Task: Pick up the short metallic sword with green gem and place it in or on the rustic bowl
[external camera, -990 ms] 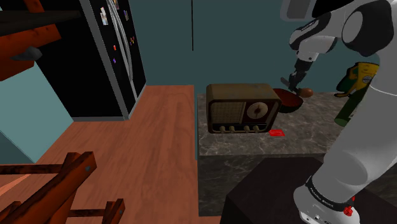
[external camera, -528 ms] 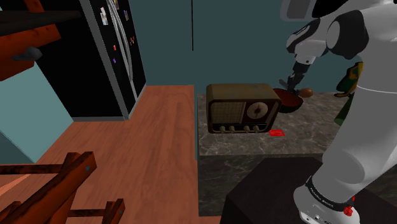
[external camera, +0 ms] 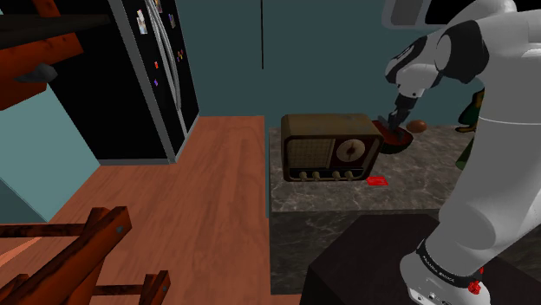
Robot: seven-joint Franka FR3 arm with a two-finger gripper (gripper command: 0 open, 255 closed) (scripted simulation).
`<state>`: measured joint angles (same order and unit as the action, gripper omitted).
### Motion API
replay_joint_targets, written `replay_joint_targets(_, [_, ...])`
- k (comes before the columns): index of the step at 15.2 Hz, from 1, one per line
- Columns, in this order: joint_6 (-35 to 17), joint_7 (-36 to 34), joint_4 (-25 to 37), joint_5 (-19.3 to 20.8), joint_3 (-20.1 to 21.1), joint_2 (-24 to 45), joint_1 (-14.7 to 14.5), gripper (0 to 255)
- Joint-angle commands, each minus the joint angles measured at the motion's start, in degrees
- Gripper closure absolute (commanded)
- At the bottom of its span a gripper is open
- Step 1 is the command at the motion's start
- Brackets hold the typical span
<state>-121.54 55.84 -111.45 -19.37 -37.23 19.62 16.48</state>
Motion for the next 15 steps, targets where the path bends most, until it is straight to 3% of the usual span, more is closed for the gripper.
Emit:
replay_joint_targets(1, [-1.17, 0.68, -0.51, -0.77, 0.31, 0.86, 0.34, 255])
replay_joint_targets(9, [-1.17, 0.68, -0.51, -0.77, 0.32, 0.86, 0.34, 255])
replay_joint_targets(10, [-1.17, 0.67, -0.52, -0.77, 0.32, 0.86, 0.33, 0])
replay_joint_targets(15, [-1.17, 0.68, -0.51, -0.77, 0.32, 0.86, 0.34, 0])
